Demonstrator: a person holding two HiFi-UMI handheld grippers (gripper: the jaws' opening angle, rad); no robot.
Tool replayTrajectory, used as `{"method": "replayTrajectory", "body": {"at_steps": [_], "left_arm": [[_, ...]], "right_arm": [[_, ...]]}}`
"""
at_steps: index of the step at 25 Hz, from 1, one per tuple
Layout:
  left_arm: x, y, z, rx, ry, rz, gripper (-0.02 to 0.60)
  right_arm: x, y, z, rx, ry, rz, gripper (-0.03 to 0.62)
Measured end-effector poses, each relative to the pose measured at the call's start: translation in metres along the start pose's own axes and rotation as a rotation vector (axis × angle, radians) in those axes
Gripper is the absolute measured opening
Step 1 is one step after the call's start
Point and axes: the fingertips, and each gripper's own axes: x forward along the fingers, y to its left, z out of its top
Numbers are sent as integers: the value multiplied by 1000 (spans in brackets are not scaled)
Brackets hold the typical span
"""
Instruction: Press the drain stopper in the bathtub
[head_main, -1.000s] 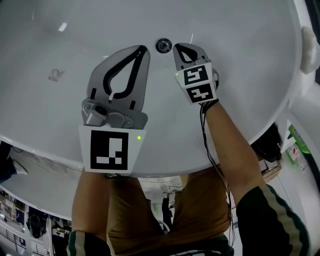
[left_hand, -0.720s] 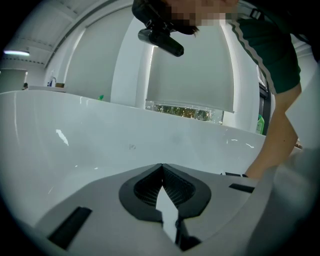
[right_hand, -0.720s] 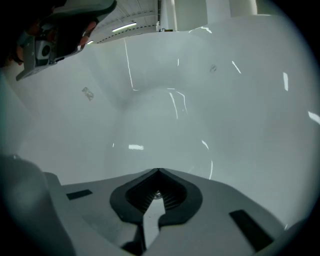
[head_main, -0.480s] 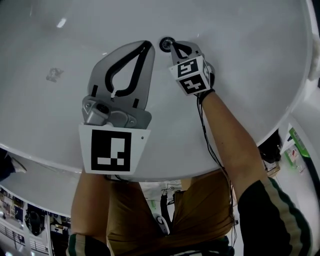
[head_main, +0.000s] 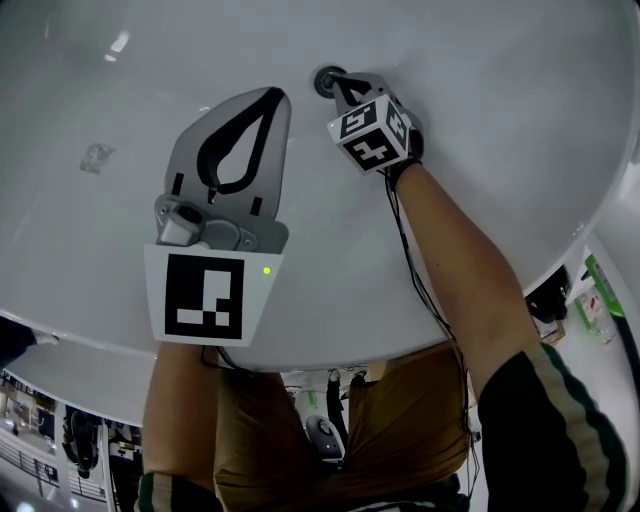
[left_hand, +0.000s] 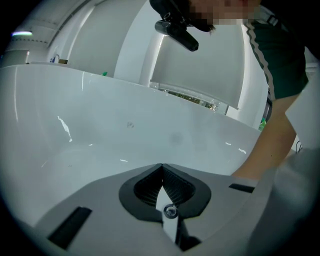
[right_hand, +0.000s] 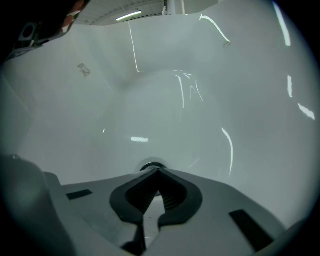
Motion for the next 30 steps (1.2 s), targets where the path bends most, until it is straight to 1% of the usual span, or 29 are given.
{"method": "replayTrajectory", "body": {"at_steps": [3,6,9,14,17,20,23,25,28,30], "left_arm": [[2,-2,-2,-24,16,1,9],[3,-5,-2,-1,23,0,9],[6,-6,-6,7,35,-13,9],[6,-5,-8,-35,40,-22,9],[6,-4,-7,-28,37,-14,9],[8,-7,-10,-36,44,-31,9],[8,-5,-13,-19,52,-29,9],[8,-4,-13,-33,53,-29,9],[9,-3,-12,-60,53,-29,9],[10,-5,-11,-61,51,-33,9]], "right_arm": [[6,-3,-5,12,10,2,15],[14,-2,-12,0,32,10,15],[22,-5,-15,-11,49,-3,15],[35,-1,-16,10,68,22,15],[38,1,-18,-17,75,11,15],[39,1,-20,-24,81,-2,15],[42,3,-18,-40,113,-2,15],[43,6,-19,-84,121,-13,9],[43,5,-20,-80,114,-11,9],[45,5,-20,-122,141,-9,9]]}}
